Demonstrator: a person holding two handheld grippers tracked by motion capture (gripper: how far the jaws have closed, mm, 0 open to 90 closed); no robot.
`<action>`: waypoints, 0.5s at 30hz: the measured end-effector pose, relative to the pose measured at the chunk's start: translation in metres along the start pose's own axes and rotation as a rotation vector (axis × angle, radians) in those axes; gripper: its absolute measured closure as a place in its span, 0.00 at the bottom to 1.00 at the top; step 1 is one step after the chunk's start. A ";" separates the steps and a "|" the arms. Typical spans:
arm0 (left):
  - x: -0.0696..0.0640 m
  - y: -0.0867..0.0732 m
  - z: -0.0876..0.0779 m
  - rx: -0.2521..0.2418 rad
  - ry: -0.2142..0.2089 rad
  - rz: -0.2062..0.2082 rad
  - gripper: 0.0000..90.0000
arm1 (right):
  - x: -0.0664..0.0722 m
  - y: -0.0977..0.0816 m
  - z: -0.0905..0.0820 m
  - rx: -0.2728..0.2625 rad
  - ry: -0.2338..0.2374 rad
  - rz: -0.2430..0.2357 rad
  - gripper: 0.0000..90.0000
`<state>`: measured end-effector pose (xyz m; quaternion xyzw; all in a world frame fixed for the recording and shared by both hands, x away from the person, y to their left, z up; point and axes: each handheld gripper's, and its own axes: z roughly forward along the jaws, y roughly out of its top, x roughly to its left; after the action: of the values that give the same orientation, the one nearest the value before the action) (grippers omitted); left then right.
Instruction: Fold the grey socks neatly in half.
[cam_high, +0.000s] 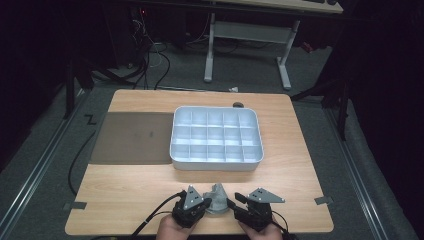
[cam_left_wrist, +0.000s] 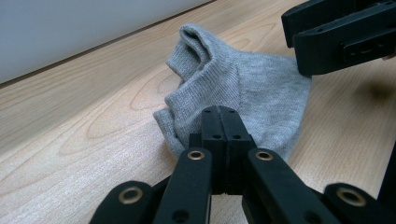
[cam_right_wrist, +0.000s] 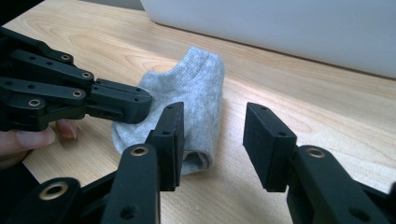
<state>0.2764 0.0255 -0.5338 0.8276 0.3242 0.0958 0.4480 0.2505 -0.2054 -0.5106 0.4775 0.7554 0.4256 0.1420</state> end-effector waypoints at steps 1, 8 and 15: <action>0.000 0.000 0.000 0.000 0.001 0.000 1.00 | 0.000 -0.001 0.001 0.003 0.004 0.001 0.69; -0.001 0.000 0.000 -0.001 0.003 0.002 1.00 | -0.003 -0.003 0.012 0.054 0.043 0.044 0.63; -0.002 -0.001 0.000 -0.002 0.007 0.008 1.00 | -0.005 -0.005 0.024 0.103 0.075 0.083 0.68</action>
<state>0.2749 0.0244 -0.5342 0.8281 0.3223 0.1011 0.4474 0.2652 -0.1982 -0.5297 0.4987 0.7607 0.4093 0.0711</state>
